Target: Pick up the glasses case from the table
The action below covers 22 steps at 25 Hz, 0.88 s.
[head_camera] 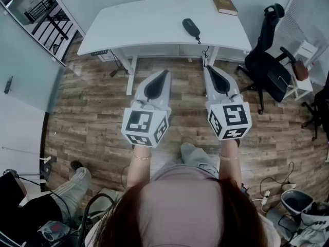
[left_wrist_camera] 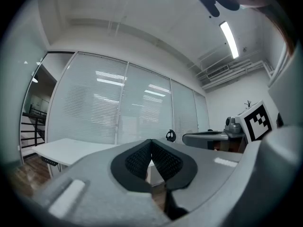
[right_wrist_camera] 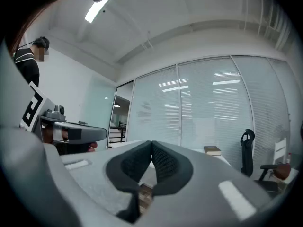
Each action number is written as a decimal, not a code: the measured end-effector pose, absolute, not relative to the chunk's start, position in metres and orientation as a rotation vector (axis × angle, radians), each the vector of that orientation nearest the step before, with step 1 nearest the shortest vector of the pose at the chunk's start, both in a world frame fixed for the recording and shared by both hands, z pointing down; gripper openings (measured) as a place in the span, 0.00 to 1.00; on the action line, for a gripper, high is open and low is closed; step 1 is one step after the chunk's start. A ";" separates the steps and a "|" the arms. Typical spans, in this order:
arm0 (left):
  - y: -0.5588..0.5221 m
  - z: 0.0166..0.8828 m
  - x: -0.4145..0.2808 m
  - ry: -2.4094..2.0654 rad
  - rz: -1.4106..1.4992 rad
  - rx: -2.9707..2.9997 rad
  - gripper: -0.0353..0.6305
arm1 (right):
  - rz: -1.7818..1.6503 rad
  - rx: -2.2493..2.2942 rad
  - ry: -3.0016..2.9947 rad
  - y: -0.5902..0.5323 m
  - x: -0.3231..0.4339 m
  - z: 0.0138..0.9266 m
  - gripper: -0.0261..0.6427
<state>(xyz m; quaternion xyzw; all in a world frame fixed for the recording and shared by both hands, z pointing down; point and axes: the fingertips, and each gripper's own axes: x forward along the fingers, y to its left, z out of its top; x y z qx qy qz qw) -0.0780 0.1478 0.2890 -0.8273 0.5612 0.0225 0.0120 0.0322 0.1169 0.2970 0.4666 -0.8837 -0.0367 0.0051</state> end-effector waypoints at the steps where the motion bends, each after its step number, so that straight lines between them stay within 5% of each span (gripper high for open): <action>1: 0.145 0.289 -0.076 1.752 0.073 -2.579 0.06 | -0.120 1.459 -2.772 0.115 0.034 0.297 0.04; 22: 0.054 0.303 -0.050 1.768 0.040 -2.602 0.06 | -0.029 1.399 -2.816 0.036 0.047 0.313 0.04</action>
